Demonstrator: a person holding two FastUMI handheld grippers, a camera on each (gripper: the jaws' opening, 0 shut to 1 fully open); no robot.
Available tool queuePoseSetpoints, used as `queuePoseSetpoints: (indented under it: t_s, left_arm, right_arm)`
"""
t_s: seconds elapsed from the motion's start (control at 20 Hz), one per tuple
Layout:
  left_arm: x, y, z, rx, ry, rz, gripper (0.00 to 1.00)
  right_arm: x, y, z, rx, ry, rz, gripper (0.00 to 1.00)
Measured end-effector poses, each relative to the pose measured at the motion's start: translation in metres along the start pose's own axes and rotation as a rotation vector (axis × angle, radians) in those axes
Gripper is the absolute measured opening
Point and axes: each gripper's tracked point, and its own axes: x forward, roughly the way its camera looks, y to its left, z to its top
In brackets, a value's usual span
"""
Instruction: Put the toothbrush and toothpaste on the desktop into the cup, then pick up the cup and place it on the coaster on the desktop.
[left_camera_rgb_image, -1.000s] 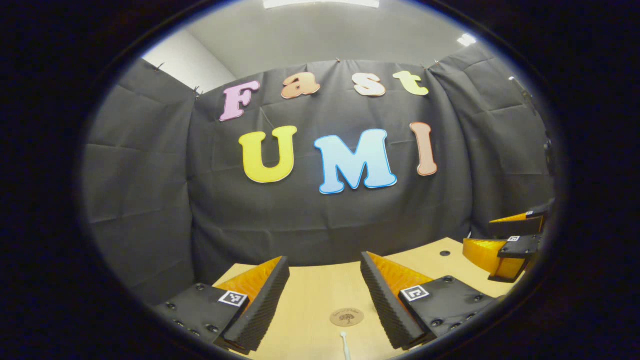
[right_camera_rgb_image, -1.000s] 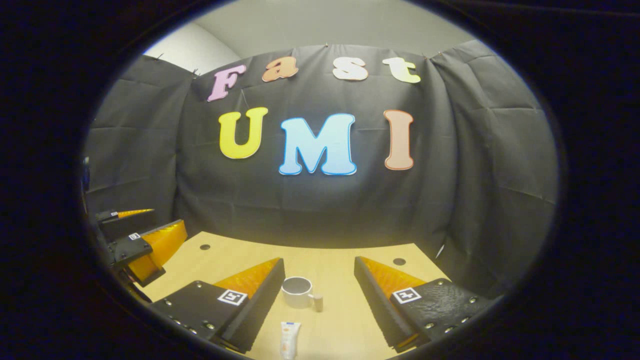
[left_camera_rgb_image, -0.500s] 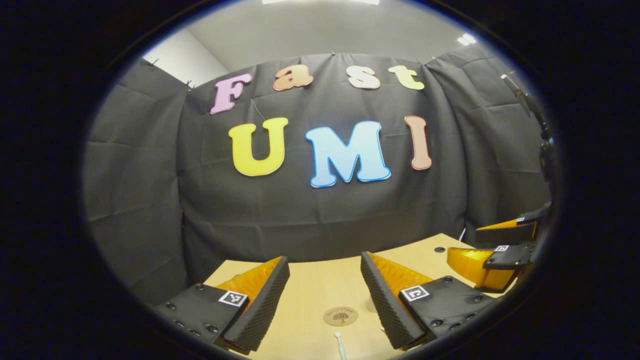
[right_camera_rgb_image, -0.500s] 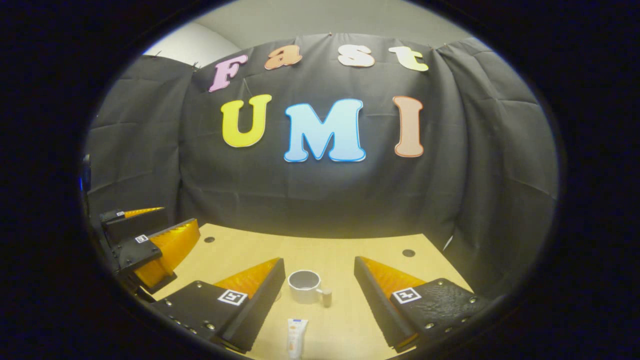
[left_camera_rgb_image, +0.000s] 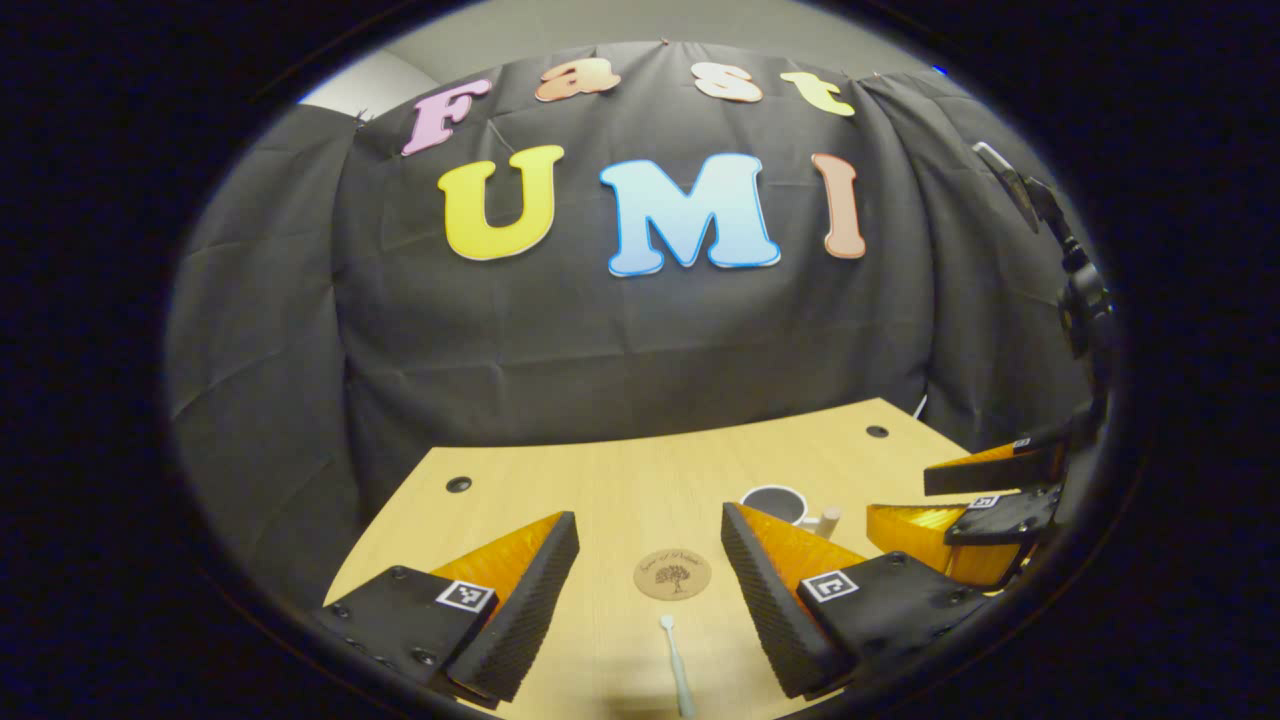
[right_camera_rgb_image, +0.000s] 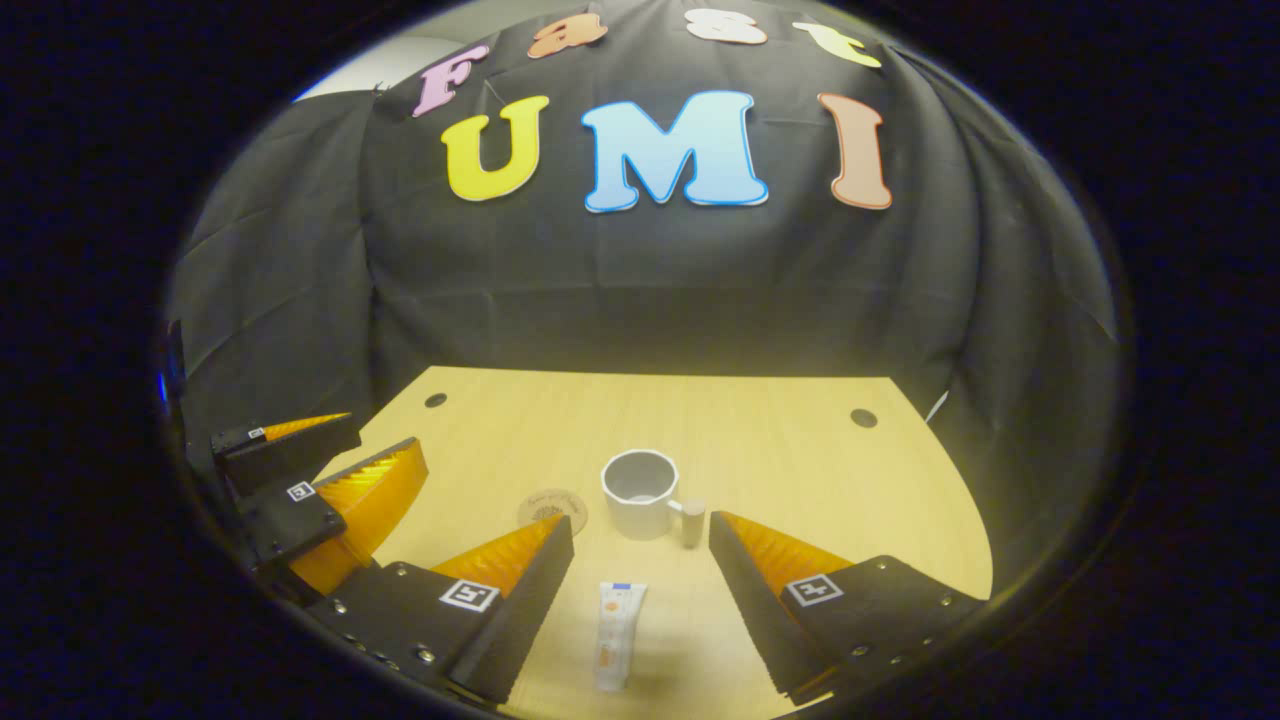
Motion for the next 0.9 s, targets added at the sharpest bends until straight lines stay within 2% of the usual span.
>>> queuePoseSetpoints:
  t_s: [0.4, 0.9]
  left_arm:
    - [0.022, 0.008, -0.071, -0.03, 0.169, 0.014, 0.96]
    - [0.042, -0.008, -0.161, -0.046, 0.411, -0.019, 0.97]
  right_arm:
    - [0.026, 0.007, -0.038, 0.007, 0.158, 0.017, 0.9]
    - [0.036, 0.003, -0.043, 0.035, 0.383, 0.016, 0.87]
